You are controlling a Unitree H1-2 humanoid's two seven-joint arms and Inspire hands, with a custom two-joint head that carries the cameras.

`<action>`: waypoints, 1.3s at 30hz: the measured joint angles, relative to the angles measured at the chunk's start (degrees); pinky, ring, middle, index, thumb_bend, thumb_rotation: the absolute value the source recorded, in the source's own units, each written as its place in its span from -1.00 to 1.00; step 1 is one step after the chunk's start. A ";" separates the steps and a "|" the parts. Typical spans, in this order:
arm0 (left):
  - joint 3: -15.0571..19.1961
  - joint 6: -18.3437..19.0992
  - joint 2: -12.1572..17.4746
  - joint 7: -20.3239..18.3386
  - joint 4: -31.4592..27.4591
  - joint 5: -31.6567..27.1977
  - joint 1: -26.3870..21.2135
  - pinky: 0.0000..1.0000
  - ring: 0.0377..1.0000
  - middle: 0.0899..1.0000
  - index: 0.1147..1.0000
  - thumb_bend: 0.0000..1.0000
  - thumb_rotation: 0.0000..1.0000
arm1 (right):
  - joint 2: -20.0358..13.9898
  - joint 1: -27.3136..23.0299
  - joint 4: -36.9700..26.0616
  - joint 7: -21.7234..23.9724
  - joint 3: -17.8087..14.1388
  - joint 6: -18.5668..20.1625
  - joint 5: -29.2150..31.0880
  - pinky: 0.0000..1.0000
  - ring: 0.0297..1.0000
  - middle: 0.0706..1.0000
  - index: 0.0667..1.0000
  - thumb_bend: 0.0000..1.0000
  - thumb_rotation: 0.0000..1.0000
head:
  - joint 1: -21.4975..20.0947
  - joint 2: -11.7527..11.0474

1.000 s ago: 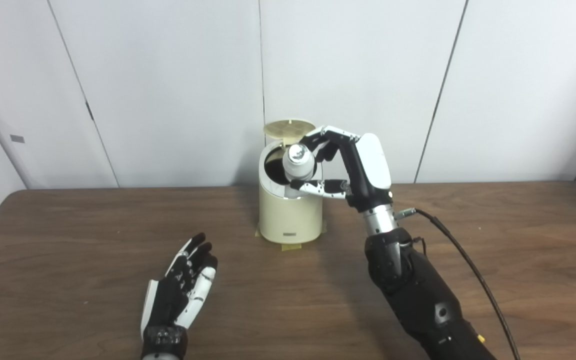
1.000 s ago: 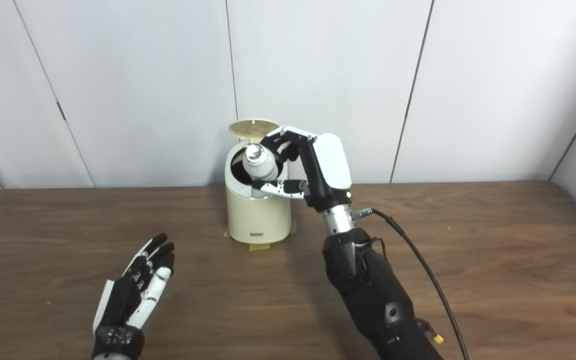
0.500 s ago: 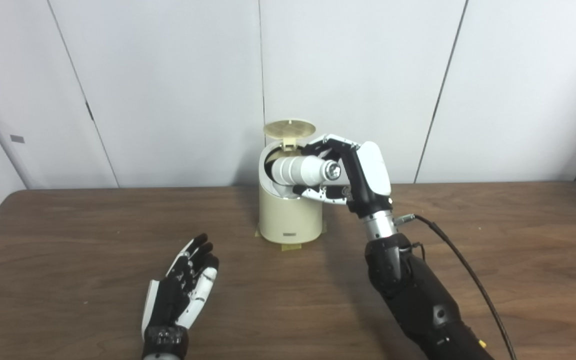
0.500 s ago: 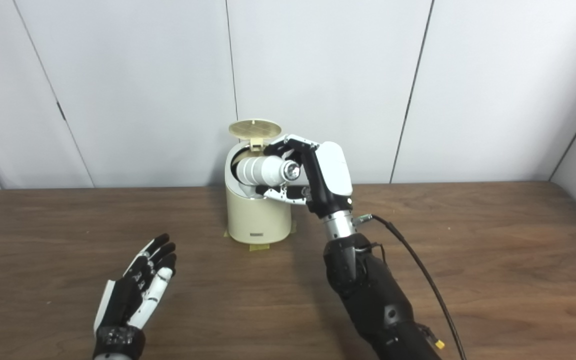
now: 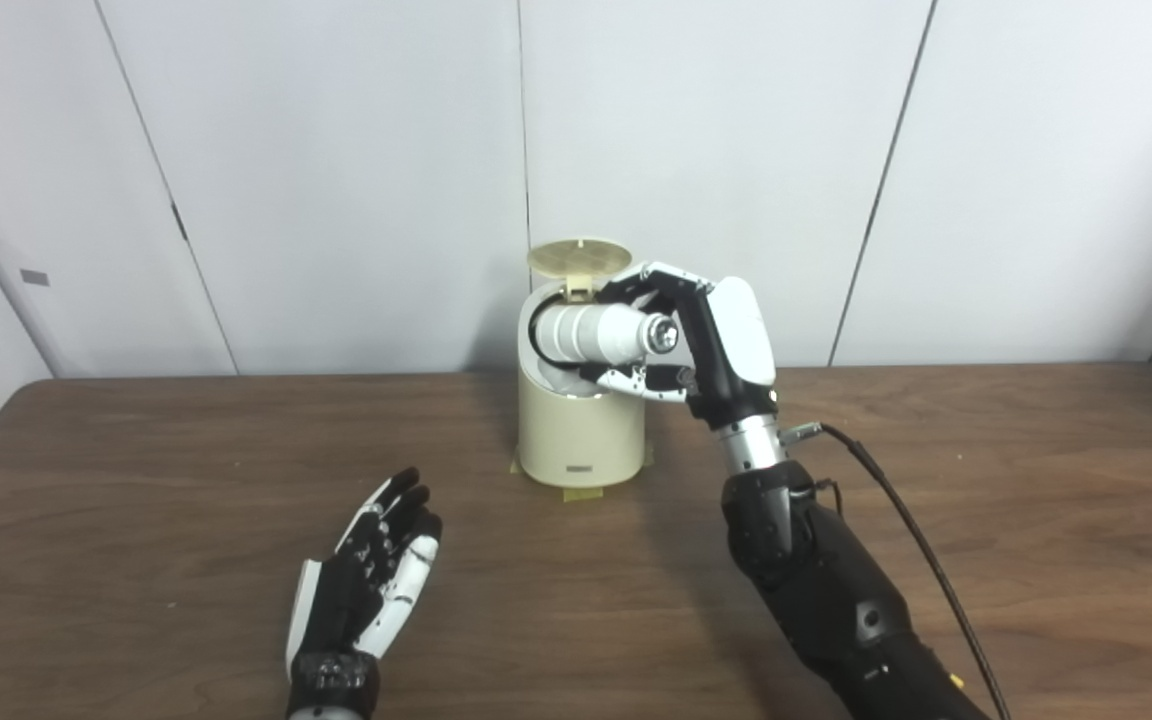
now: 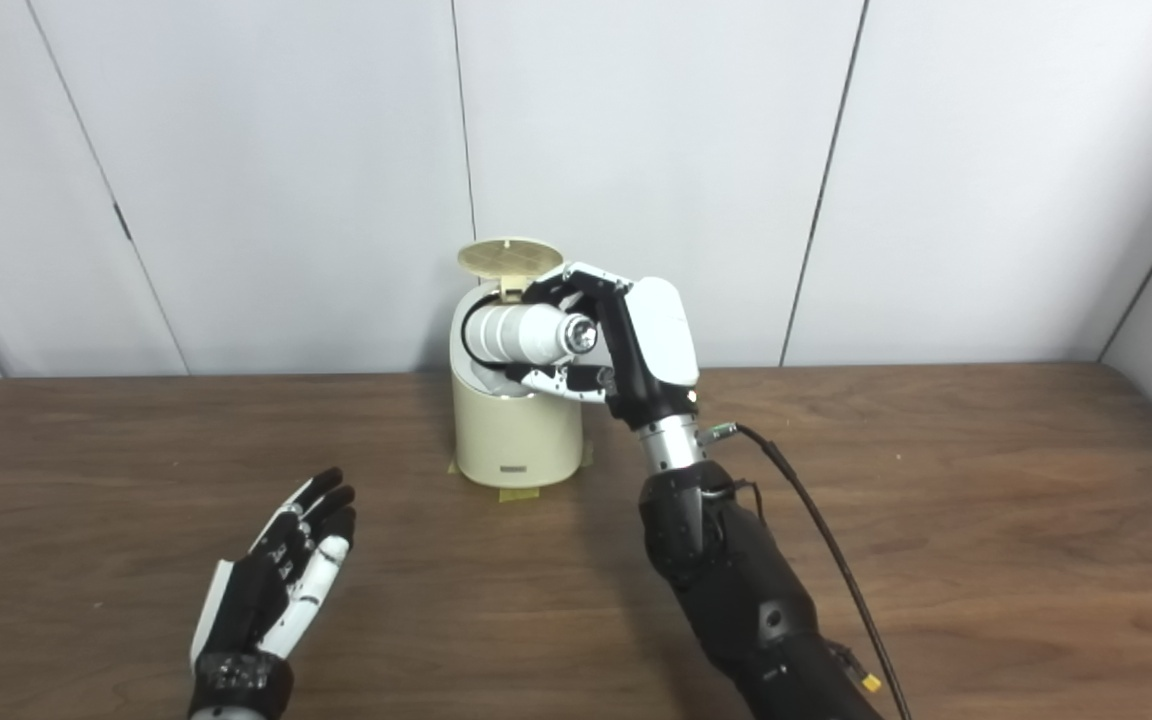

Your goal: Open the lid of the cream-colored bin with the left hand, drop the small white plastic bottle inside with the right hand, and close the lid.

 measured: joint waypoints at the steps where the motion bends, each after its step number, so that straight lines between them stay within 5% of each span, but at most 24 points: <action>1: -0.05 -0.04 0.01 -0.03 0.01 0.00 0.00 0.68 0.73 0.72 0.79 0.10 0.10 | 0.10 -0.02 0.57 -1.25 0.01 0.05 -0.49 -0.34 -0.27 -0.07 -0.02 0.03 -1.00 | -0.09 -0.09; 9: -0.17 -0.04 0.01 -0.33 0.01 0.00 0.00 0.68 0.73 0.71 0.80 0.10 0.09 | 0.26 -0.19 2.78 -6.00 0.91 0.07 -3.03 -0.32 -0.25 -0.09 -0.01 0.03 -1.00 | -0.18 0.00; 25: -0.14 -0.04 0.02 -0.40 0.01 0.00 0.00 0.69 0.72 0.71 0.78 0.14 0.08 | 0.23 -0.30 1.83 -6.54 1.02 2.74 -3.67 -0.38 -0.22 -0.07 0.01 -0.01 -1.00 | -0.97 0.00; 39: -0.05 -0.04 0.02 -0.53 0.01 -0.10 0.00 0.68 0.72 0.71 0.77 0.11 0.03 | 0.58 -0.30 -1.06 -4.91 0.46 8.94 -1.64 -0.40 -0.19 -0.04 0.08 -0.02 -1.00 | -1.76 0.35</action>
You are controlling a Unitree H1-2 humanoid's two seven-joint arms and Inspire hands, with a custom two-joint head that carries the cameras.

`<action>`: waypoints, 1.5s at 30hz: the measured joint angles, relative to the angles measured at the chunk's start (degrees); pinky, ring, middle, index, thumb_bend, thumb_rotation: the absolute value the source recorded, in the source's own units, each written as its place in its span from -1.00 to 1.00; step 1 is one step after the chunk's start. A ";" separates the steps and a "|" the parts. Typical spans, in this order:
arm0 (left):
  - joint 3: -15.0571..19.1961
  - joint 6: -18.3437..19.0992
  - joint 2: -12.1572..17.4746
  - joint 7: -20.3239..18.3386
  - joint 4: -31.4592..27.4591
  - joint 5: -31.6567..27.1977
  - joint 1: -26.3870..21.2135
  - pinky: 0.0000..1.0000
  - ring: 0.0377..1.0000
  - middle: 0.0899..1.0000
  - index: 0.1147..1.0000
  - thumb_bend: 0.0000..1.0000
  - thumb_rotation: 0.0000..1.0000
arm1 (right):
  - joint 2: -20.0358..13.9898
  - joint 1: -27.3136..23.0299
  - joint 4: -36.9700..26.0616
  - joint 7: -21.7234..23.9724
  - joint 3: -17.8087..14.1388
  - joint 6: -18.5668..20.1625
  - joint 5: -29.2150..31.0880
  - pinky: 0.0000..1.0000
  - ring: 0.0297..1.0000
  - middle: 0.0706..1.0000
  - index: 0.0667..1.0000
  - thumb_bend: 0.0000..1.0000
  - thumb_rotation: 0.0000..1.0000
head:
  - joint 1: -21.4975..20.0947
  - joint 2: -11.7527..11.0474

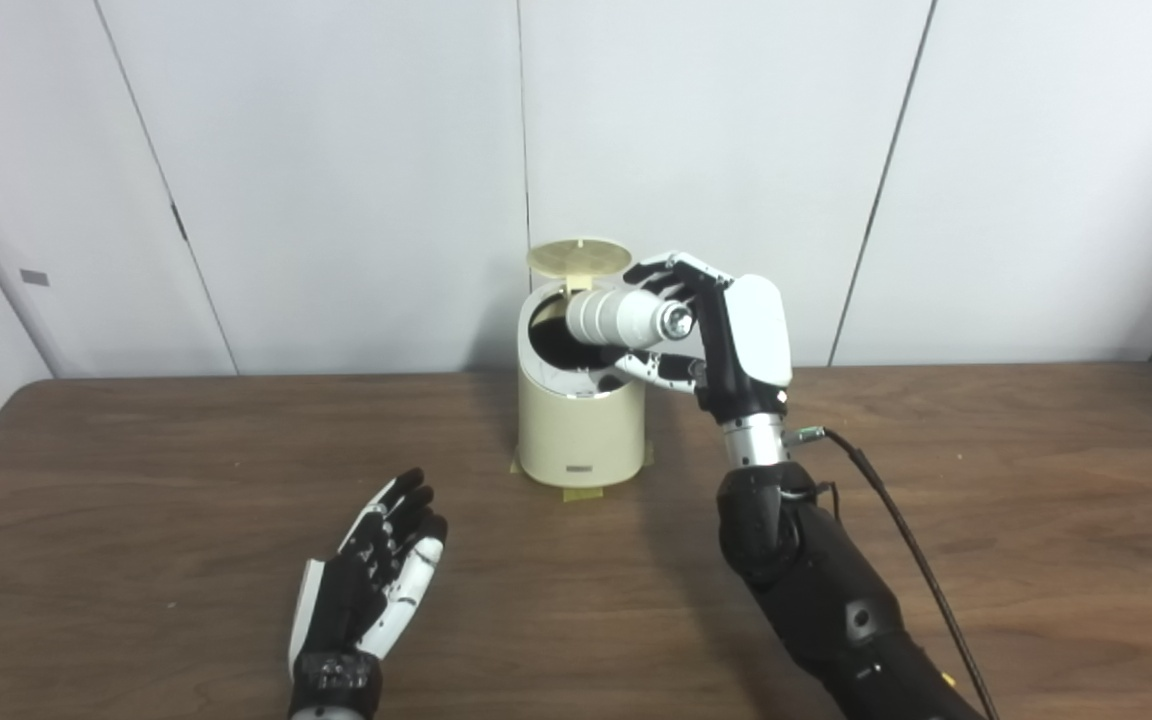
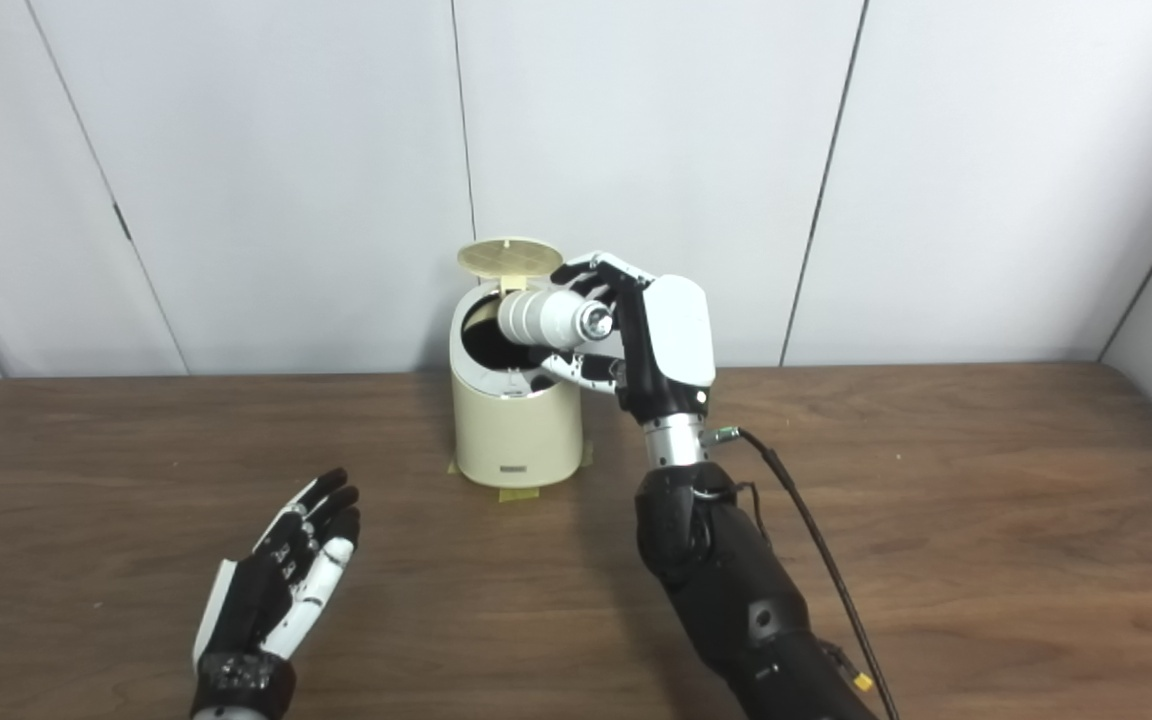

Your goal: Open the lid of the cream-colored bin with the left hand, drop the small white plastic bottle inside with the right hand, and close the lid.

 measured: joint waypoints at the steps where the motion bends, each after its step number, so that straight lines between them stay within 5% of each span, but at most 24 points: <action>1: 0.03 0.00 0.00 0.00 0.00 0.00 0.00 0.68 0.72 0.71 0.76 0.10 0.03 | 0.02 0.01 -0.03 0.16 -0.01 0.15 0.18 -0.40 -0.18 -0.03 0.07 -0.02 -1.00 | 0.00 0.00; 8: 0.11 0.00 0.00 0.01 0.00 0.03 0.00 0.68 0.72 0.70 0.76 0.05 -0.05 | 0.03 0.37 -0.92 2.48 0.02 2.92 0.52 -0.38 -0.14 0.03 0.04 -0.02 -1.00 | -0.18 0.18; 30: -0.02 -0.20 0.01 -0.01 0.00 0.07 0.00 0.67 0.71 0.70 0.79 -0.02 -0.21 | -0.01 0.38 -0.95 2.93 0.17 2.97 0.97 -0.32 -0.18 0.02 0.01 0.01 -1.00 | 0.00 0.18; 32: -0.05 -0.20 0.01 -0.02 0.00 0.07 0.00 0.67 0.71 0.70 0.81 -0.02 -0.20 | -0.10 0.38 -0.94 3.24 0.37 3.05 0.87 -0.24 -0.03 0.19 -0.06 0.03 -0.87 | 0.00 0.18; 33: -0.06 -0.20 0.01 -0.02 0.00 0.07 0.01 0.66 0.71 0.70 0.82 0.00 -0.19 | -0.16 0.38 -0.93 3.30 0.50 3.05 0.75 -0.20 0.06 0.25 0.13 0.48 -0.89 | 0.00 0.18; 35: -0.07 -0.20 0.01 -0.01 0.00 0.07 0.01 0.68 0.72 0.71 0.84 -0.01 -0.19 | -0.26 0.40 -0.92 3.30 0.73 3.06 0.39 -0.16 0.15 0.38 0.30 0.80 -0.85 | 0.00 0.26; 45: -0.14 -0.20 0.01 -0.04 0.00 0.07 0.01 0.71 0.77 0.81 0.90 -0.02 -0.20 | -0.31 0.48 -0.93 2.80 1.14 4.49 -0.34 -0.08 0.27 0.51 0.43 0.94 -0.79 | 0.17 0.35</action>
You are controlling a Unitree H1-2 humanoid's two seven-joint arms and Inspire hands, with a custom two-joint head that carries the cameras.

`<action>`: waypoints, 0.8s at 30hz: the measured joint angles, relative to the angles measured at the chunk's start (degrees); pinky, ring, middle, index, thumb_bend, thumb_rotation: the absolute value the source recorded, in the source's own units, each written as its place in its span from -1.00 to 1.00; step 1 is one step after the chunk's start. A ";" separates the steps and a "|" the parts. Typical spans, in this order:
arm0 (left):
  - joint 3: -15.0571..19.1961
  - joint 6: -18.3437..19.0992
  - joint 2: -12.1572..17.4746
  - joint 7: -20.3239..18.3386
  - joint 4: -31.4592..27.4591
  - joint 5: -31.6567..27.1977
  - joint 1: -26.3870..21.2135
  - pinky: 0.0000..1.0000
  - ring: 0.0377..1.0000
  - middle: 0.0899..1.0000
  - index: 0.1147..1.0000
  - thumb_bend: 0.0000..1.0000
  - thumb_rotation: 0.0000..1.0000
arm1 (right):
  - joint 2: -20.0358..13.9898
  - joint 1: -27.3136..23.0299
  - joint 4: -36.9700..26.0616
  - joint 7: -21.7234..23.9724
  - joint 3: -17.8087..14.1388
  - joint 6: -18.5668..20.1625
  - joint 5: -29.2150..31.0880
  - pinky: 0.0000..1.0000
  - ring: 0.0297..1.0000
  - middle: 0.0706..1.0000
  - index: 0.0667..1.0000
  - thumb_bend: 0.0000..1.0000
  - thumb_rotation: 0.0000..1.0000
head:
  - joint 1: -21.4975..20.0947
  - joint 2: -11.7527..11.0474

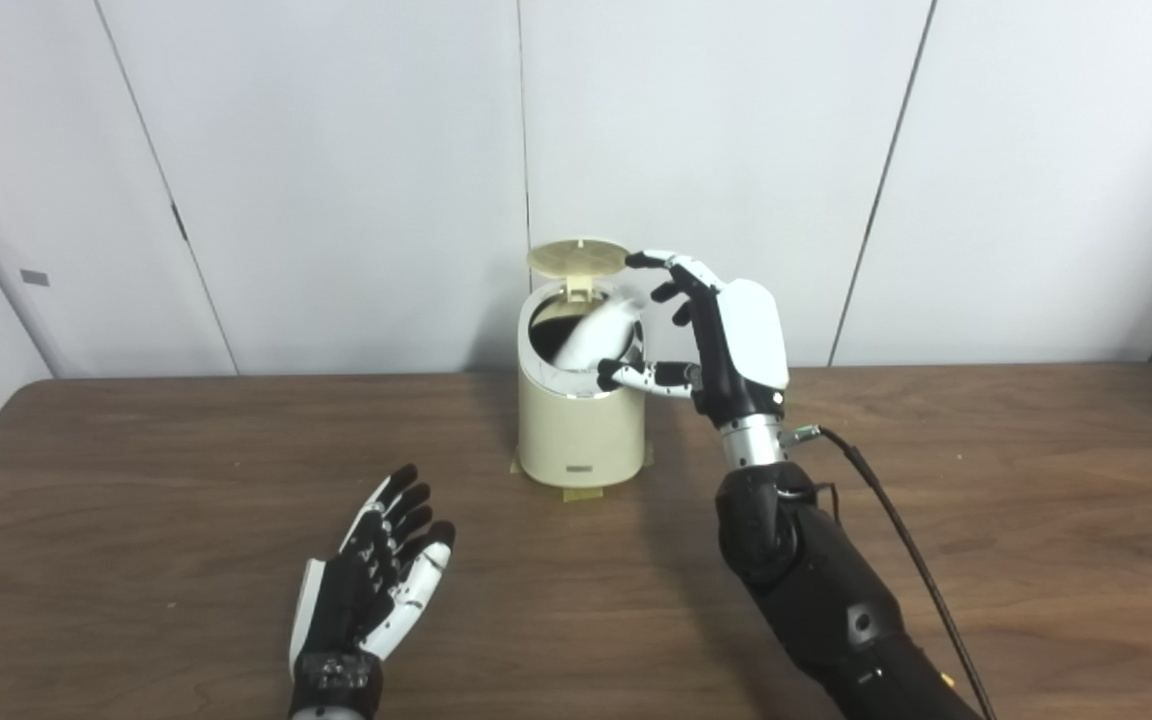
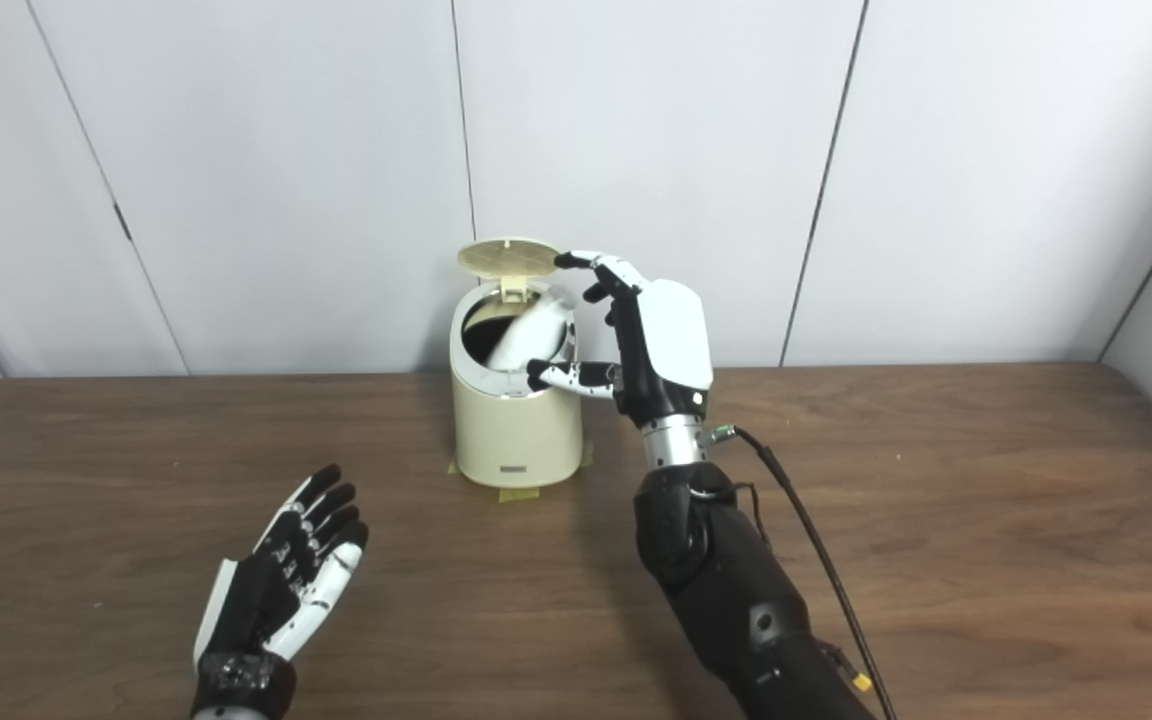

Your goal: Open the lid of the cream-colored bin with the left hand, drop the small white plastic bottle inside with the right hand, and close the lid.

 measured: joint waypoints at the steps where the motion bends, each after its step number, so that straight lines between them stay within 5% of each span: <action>1: -0.02 0.00 0.00 0.00 0.00 0.00 0.00 0.71 0.78 0.81 0.90 -0.02 -0.20 | 0.00 0.00 0.00 -0.06 0.06 0.06 -0.01 -0.07 0.27 0.51 0.43 0.94 -0.79 | 0.00 0.00; 24: 0.13 0.01 0.09 -0.12 0.00 0.03 -0.01 0.71 0.77 0.79 0.87 0.00 -0.18 | -0.83 2.56 -4.30 0.81 -1.63 0.09 1.40 -0.15 0.17 0.39 0.36 0.72 -0.77 | -0.44 -0.09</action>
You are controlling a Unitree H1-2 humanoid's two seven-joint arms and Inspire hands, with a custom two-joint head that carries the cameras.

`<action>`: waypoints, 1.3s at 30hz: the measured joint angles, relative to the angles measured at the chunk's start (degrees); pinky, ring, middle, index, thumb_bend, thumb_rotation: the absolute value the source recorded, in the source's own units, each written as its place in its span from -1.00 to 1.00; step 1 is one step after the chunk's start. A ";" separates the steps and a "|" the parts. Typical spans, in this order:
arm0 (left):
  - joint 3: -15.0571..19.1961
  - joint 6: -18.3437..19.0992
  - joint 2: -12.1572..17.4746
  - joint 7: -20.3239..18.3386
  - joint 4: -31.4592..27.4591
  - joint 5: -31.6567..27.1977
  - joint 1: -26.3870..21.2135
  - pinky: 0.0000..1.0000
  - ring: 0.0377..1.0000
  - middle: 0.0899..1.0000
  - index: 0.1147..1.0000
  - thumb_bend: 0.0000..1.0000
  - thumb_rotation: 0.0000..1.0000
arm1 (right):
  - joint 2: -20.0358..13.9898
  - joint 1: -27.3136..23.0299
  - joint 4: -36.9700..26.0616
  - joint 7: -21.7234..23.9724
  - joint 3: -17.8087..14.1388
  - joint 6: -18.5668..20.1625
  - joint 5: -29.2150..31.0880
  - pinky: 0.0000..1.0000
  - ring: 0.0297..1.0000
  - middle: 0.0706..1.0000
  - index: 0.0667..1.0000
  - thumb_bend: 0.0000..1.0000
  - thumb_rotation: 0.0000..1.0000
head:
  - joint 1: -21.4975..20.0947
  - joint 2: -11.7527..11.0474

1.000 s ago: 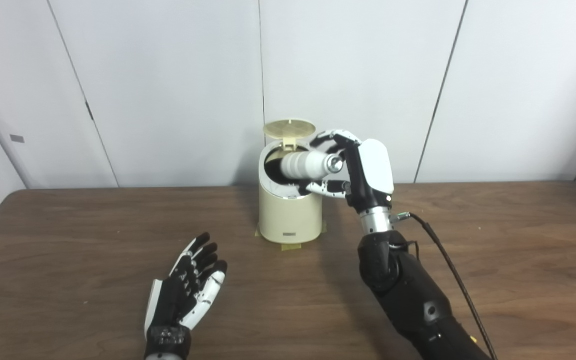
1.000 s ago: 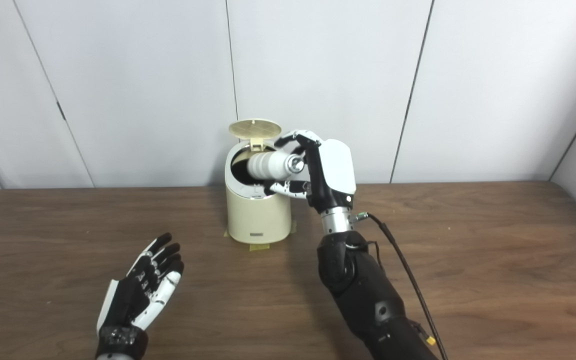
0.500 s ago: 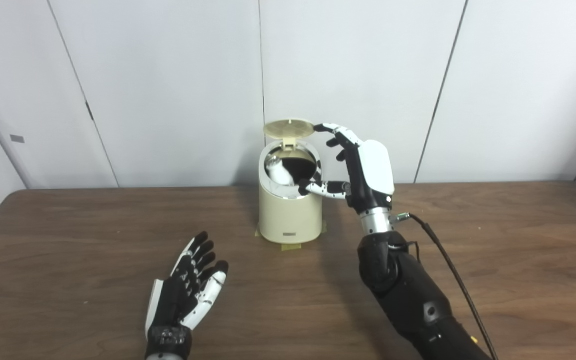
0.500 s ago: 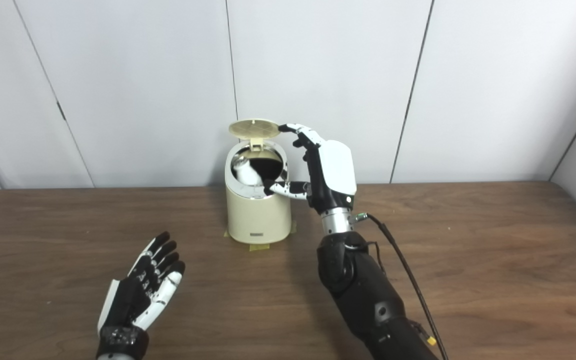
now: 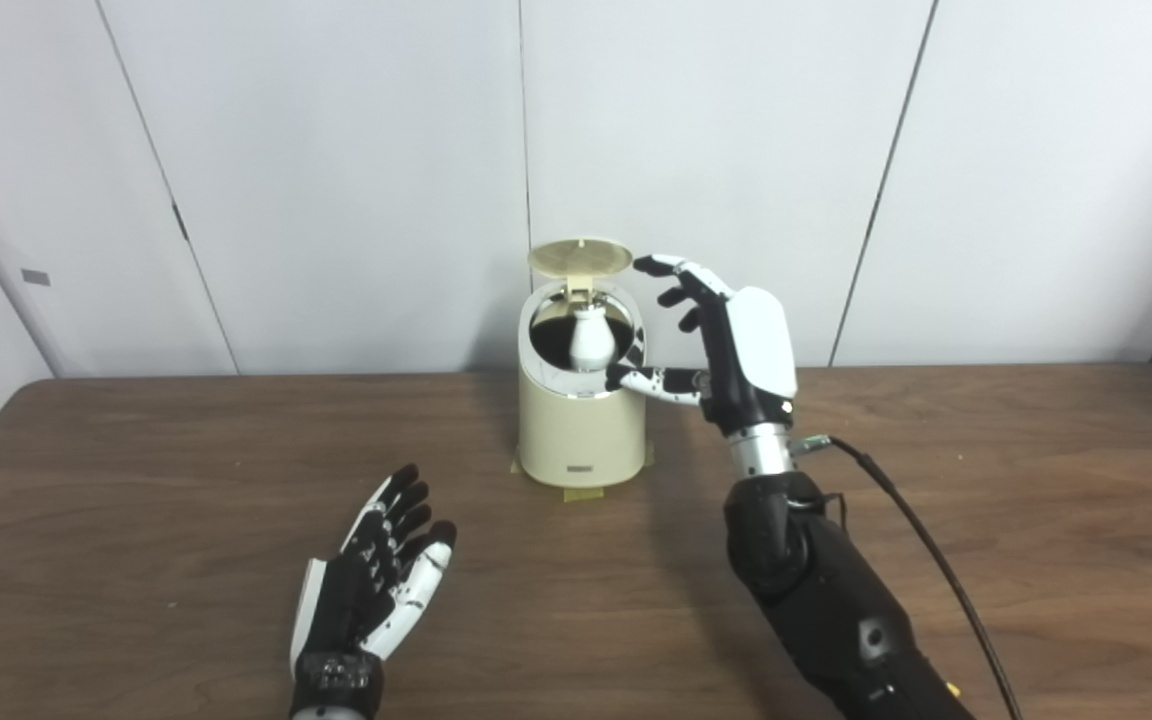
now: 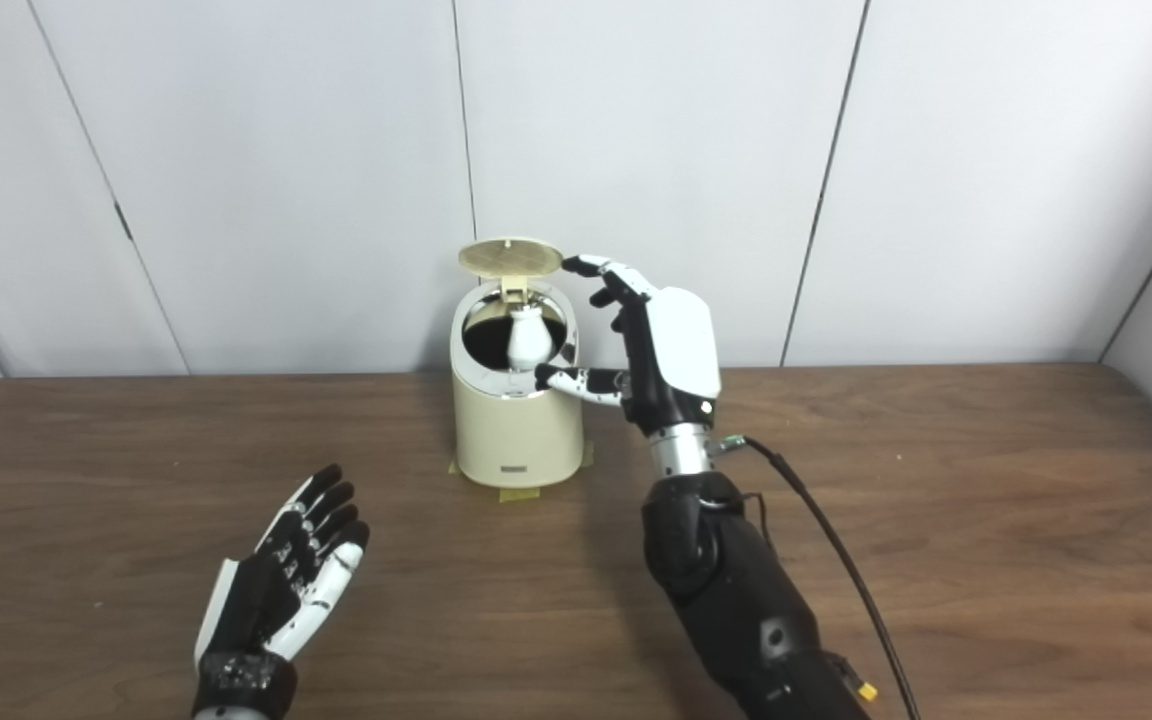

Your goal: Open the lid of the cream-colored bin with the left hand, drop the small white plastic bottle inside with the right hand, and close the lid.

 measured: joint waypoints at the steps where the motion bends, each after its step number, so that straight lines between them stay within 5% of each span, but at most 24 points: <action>1: 0.10 0.00 0.03 -0.04 0.00 -0.04 -0.01 0.72 0.78 0.79 0.87 0.00 -0.17 | -0.08 0.24 -0.75 0.04 -0.70 0.08 0.54 -0.14 0.18 0.40 0.37 0.70 -0.74 | -0.09 0.00; 15: 1.28 -0.17 0.40 -1.39 1.60 -0.42 -0.36 0.71 0.77 0.78 0.86 -0.02 -0.16 | -1.33 3.63 -7.82 6.01 -6.77 4.13 7.16 -0.04 0.33 0.48 0.47 0.53 -0.59 | -0.79 -1.06; 20: 1.53 -0.68 0.49 -1.80 2.36 -0.45 -0.49 0.70 0.76 0.76 0.86 -0.02 -0.16 | -0.72 6.15 -11.92 10.55 -9.83 8.12 12.91 0.08 0.40 0.50 0.55 0.40 -0.06 | -1.05 -1.76; 25: 2.18 -1.17 0.57 -1.91 2.36 -0.63 -0.60 0.70 0.76 0.77 0.85 -0.06 -0.16 | 0.26 9.08 -19.60 16.47 -11.85 16.63 17.52 0.16 0.40 0.56 0.60 0.26 0.48 | -1.67 -1.76; 29: 2.87 -1.12 0.51 -1.93 2.32 -0.95 -0.69 0.76 0.79 0.79 0.88 -0.12 -0.16 | -0.39 11.42 -26.30 23.61 -12.98 21.78 23.45 0.29 0.66 0.76 0.73 0.06 0.92 | -2.02 -1.76; 33: 4.28 0.56 0.27 -1.68 1.98 -3.59 -0.96 0.80 0.80 0.78 0.87 -0.14 -0.12 | -2.27 14.50 -32.42 31.51 -14.67 27.09 31.16 0.52 0.81 0.87 0.79 0.07 0.96 | -1.85 -1.85; 39: 5.36 4.86 -0.36 -1.48 -0.01 -6.53 -2.25 0.82 0.82 0.79 0.87 -0.08 -0.04 | -2.44 20.14 -38.73 34.20 -16.18 32.56 35.15 0.58 0.81 0.83 0.79 0.08 0.99 | -1.85 -1.85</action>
